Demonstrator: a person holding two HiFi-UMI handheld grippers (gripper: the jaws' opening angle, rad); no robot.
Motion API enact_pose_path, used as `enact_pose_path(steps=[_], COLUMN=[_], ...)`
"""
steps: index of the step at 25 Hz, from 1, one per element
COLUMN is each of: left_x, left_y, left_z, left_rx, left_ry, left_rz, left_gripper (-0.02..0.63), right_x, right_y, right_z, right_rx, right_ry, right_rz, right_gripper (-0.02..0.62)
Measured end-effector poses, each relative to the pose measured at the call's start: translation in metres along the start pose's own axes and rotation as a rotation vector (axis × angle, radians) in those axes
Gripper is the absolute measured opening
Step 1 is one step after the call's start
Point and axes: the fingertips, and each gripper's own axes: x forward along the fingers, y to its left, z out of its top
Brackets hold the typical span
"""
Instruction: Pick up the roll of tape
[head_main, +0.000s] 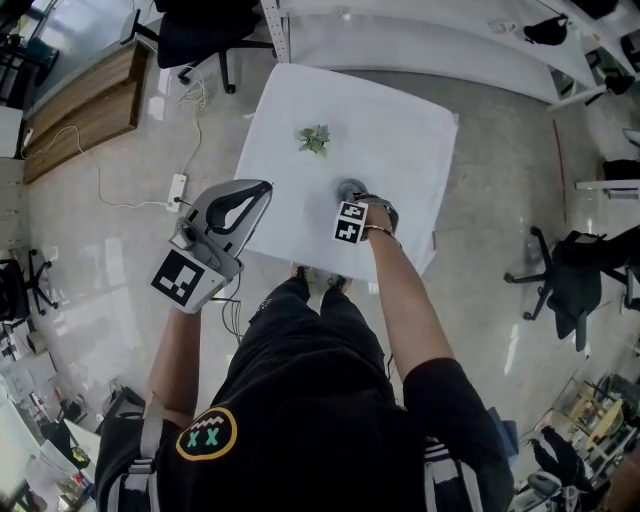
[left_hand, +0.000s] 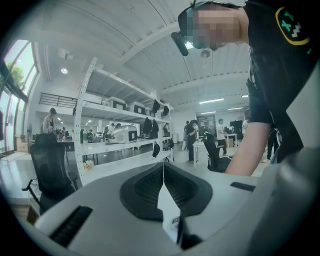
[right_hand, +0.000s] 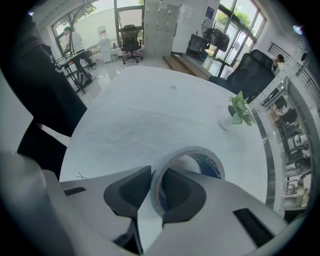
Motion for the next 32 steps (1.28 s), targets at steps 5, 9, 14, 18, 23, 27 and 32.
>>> enact_pose_path(steps=[5, 9, 14, 18, 23, 27, 32], left_x=[0.004, 0.008, 0.012, 0.014, 0.019, 0.023, 0.025], left_y=[-0.006, -0.013, -0.021, -0.026, -0.031, -0.036, -0.040], left_z=[0.004, 0.009, 0.020, 0.025, 0.023, 0.025, 0.030], left_rx=[0.000, 0.005, 0.015, 0.025, 0.065, 0.086, 0.091], left_ry=[-0.018, -0.042, -0.076, -0.094, -0.108, -0.119, -0.131], left_rz=[-0.022, -0.047, -0.080, -0.101, -0.134, -0.152, -0.162], left_gripper=[0.020, 0.020, 0.020, 0.020, 0.020, 0.020, 0.020], right_x=[-0.022, -0.046, -0.099, -0.156, -0.235, -0.297, -0.362], right_y=[-0.007, -0.016, -0.024, -0.031, -0.040, -0.042, -0.036], right_z=[0.005, 0.010, 0.020, 0.032, 0.040, 0.048, 0.057], right_rx=[0.084, 0.174, 0.286, 0.363, 0.439, 0.468, 0.474], right_ry=[-0.081, -0.165, -0.305, -0.440, -0.599, -0.722, -0.860], right_rz=[-0.041, -0.090, -0.176, -0.267, -0.378, -0.460, -0.541], right_gripper=[0.078, 0.077, 0.077, 0.076, 0.075, 0.075, 0.077])
